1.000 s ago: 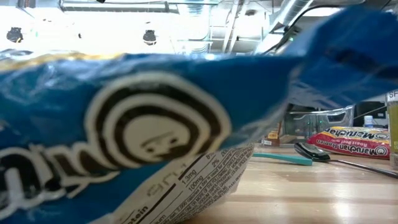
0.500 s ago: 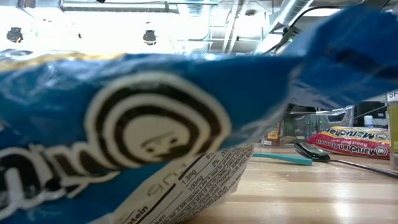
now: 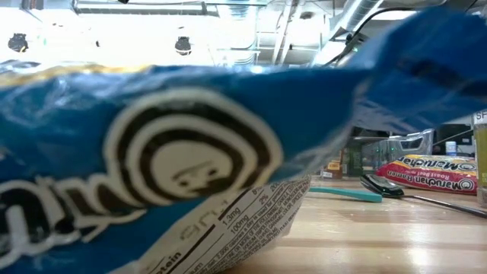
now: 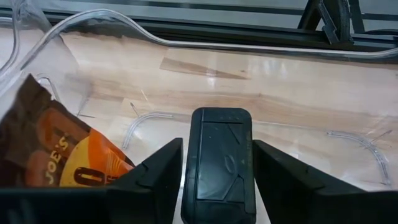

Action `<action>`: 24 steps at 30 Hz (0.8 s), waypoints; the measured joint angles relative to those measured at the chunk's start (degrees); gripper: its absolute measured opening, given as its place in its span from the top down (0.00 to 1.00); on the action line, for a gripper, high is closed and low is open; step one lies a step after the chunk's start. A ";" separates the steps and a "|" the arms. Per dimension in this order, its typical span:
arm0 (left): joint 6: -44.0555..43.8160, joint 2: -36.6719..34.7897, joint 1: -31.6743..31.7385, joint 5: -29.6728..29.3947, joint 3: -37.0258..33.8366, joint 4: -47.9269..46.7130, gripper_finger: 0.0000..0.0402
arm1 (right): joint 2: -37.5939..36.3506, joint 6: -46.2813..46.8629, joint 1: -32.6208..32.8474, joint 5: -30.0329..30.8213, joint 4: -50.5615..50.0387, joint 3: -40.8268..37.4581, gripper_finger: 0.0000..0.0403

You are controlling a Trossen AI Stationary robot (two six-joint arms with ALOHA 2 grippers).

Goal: Pick & Place Food Item
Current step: Put the black spice can into the right transparent bin, then put the orange noodle pack into the left transparent bin

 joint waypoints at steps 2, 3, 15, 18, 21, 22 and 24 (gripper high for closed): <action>-0.01 0.00 0.00 0.02 0.00 0.00 0.66 | -0.02 0.02 0.00 0.00 0.02 0.00 0.53; -0.02 0.00 0.00 0.00 0.00 0.00 0.66 | -0.01 0.02 0.00 0.00 0.03 0.00 0.52; 0.00 0.00 0.00 0.02 0.00 0.00 0.66 | -2.24 -0.05 0.00 -0.26 -0.08 0.11 0.51; -0.02 0.00 0.01 0.02 0.00 0.00 0.66 | -4.54 -1.26 0.00 -0.22 -0.17 0.11 0.51; 0.00 0.00 0.00 0.02 0.00 0.00 0.66 | -7.14 -1.47 0.00 -0.20 -0.41 0.11 0.52; 0.00 0.00 0.00 0.00 0.00 0.00 0.66 | -8.06 -1.48 0.00 -0.17 -0.40 0.11 0.52; 0.00 0.00 0.00 0.02 0.00 0.00 0.66 | -10.15 -2.24 0.00 -0.15 -0.46 0.11 0.53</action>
